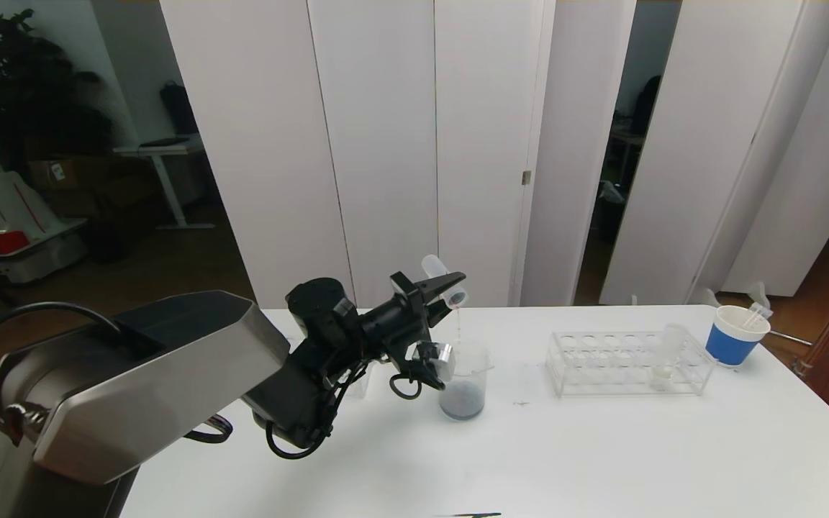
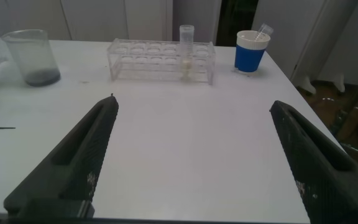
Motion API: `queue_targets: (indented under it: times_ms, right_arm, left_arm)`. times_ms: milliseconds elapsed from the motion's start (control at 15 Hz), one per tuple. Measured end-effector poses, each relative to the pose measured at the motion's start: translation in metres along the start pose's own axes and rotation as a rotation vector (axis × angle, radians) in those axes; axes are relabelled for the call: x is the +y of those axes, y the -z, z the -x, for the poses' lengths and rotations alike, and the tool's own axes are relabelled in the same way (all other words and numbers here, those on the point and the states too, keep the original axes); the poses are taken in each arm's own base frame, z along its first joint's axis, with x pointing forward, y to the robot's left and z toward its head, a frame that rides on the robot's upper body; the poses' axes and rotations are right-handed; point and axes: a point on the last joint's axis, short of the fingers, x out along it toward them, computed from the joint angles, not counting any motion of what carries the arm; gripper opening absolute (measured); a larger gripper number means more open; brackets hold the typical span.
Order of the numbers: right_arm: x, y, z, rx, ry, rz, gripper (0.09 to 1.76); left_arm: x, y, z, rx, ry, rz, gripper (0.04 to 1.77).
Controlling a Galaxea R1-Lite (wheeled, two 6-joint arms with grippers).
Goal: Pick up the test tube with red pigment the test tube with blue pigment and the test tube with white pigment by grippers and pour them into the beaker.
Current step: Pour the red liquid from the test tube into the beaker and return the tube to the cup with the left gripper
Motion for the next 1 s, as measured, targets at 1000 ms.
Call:
queue_targets:
  times_ms: [1000]
  right_arm:
    - [0.000, 0.000, 0.000, 0.000, 0.000, 0.000, 1.75]
  left_arm:
    - [0.011, 0.001, 0.002, 0.012, -0.011, 0.020, 0.59]
